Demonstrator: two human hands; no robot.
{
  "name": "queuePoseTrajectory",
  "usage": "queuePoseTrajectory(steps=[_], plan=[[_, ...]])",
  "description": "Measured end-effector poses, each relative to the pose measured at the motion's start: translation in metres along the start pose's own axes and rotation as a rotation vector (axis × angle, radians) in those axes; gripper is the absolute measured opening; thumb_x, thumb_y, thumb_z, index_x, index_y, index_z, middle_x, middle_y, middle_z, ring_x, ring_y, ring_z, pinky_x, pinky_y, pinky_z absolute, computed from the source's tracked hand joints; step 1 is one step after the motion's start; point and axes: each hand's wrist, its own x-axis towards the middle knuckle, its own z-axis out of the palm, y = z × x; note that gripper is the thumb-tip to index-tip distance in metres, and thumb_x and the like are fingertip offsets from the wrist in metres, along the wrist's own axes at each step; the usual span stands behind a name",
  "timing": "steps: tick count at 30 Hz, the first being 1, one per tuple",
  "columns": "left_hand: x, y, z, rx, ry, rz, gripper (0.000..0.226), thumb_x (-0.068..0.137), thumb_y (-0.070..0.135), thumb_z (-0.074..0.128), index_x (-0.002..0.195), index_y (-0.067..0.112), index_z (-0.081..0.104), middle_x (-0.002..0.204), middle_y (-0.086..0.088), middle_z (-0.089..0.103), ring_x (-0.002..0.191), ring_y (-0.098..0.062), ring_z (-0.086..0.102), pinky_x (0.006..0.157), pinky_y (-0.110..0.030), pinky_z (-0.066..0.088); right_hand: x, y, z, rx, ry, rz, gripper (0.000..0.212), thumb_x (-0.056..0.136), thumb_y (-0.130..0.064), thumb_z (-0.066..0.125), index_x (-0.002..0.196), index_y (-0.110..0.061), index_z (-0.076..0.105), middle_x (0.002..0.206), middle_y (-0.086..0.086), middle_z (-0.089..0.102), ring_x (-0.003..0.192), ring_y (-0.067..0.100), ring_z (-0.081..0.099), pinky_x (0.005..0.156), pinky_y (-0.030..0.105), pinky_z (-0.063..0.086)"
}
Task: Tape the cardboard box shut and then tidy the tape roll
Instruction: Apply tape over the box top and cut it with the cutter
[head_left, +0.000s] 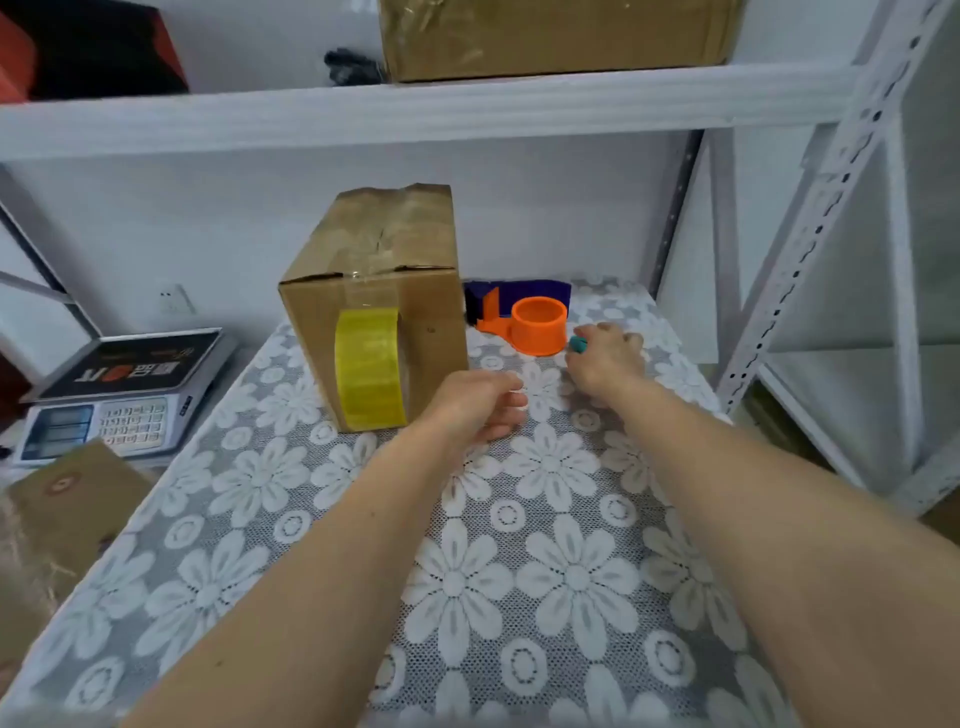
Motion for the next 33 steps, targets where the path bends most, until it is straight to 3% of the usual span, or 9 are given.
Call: queuePoseTrajectory(steps=[4,10,16,18,20,24,26,30,33], plan=[[0.007,-0.003,0.001,-0.009,-0.015,-0.013,0.023,0.092,0.024,0.060,0.108,0.009,0.065,0.101,-0.007,0.074,0.082,-0.016,0.070,0.078,-0.029,0.056,0.013,0.001,0.004,-0.061,-0.099,0.008,0.054,0.089,-0.017,0.056,0.140,-0.021,0.040,0.141,0.010,0.046,0.135,0.037,0.027,0.105,0.047,0.032],[0.009,-0.007,0.004,-0.023,-0.017,-0.024,0.021,0.091,0.021,0.061,0.105,0.006,0.065,0.099,-0.011,0.073,0.082,-0.018,0.068,0.074,-0.026,0.057,0.010,0.013,0.011,-0.006,0.088,-0.066,0.029,0.090,-0.007,0.054,0.115,-0.018,0.066,0.117,0.012,0.062,0.115,0.035,0.045,0.084,0.040,0.041],[-0.006,-0.006,0.010,-0.018,0.011,-0.005,0.019,0.093,0.018,0.059,0.108,0.007,0.062,0.098,-0.010,0.070,0.082,-0.018,0.066,0.077,-0.028,0.057,-0.017,0.003,-0.006,0.512,-0.107,0.078,0.046,0.087,-0.006,0.062,0.132,-0.008,0.052,0.132,0.013,0.054,0.116,0.029,0.055,0.098,0.041,0.048],[-0.014,-0.003,0.015,-0.030,0.014,0.011,0.006,0.093,0.015,0.059,0.095,0.011,0.063,0.102,-0.012,0.069,0.084,-0.020,0.066,0.078,-0.030,0.058,-0.037,-0.001,-0.011,0.776,-0.139,0.112,0.036,0.086,-0.005,0.064,0.121,-0.004,0.060,0.120,0.016,0.061,0.100,0.027,0.062,0.088,0.035,0.054],[-0.023,-0.002,0.019,-0.080,-0.001,0.024,0.008,0.091,0.010,0.059,0.086,0.013,0.063,0.100,-0.015,0.068,0.085,-0.024,0.064,0.080,-0.033,0.057,-0.057,-0.003,-0.013,0.992,-0.180,0.144,0.025,0.085,-0.005,0.065,0.110,-0.003,0.066,0.096,0.015,0.067,0.072,0.021,0.063,0.063,0.025,0.054],[-0.037,-0.002,0.023,-0.207,0.033,0.059,0.013,0.092,0.008,0.058,0.101,0.006,0.067,0.084,-0.009,0.069,0.074,-0.020,0.069,0.071,-0.028,0.058,-0.088,-0.004,-0.015,1.030,-0.219,0.092,0.007,0.089,-0.008,0.061,0.093,-0.004,0.064,0.075,0.013,0.065,0.060,0.022,0.059,0.067,0.034,0.053],[-0.044,-0.002,0.024,-0.186,0.107,0.091,0.016,0.091,0.008,0.060,0.105,0.006,0.068,0.084,-0.008,0.069,0.063,-0.010,0.065,0.057,-0.019,0.055,-0.101,-0.006,-0.020,1.026,-0.321,0.042,0.008,0.094,-0.006,0.053,0.098,0.000,0.057,0.071,0.015,0.061,0.055,0.021,0.056,0.054,0.028,0.051],[-0.054,0.002,0.025,0.020,0.240,0.239,0.019,0.089,0.013,0.062,0.106,0.013,0.069,0.099,-0.006,0.071,0.076,-0.012,0.067,0.076,-0.028,0.058,-0.114,-0.013,-0.042,1.100,-0.602,-0.059,0.016,0.098,-0.001,0.039,0.105,-0.002,0.054,0.075,0.012,0.061,0.053,0.014,0.054,0.048,0.022,0.043],[-0.074,0.020,0.024,0.158,0.305,0.469,0.024,0.090,0.015,0.060,0.113,0.015,0.064,0.096,0.006,0.066,0.072,0.004,0.064,0.069,-0.009,0.051,-0.114,-0.019,-0.054,1.270,-0.649,-0.109,0.029,0.098,0.001,0.036,0.122,0.001,0.053,0.086,0.012,0.060,0.059,0.013,0.054,0.048,0.021,0.045]])
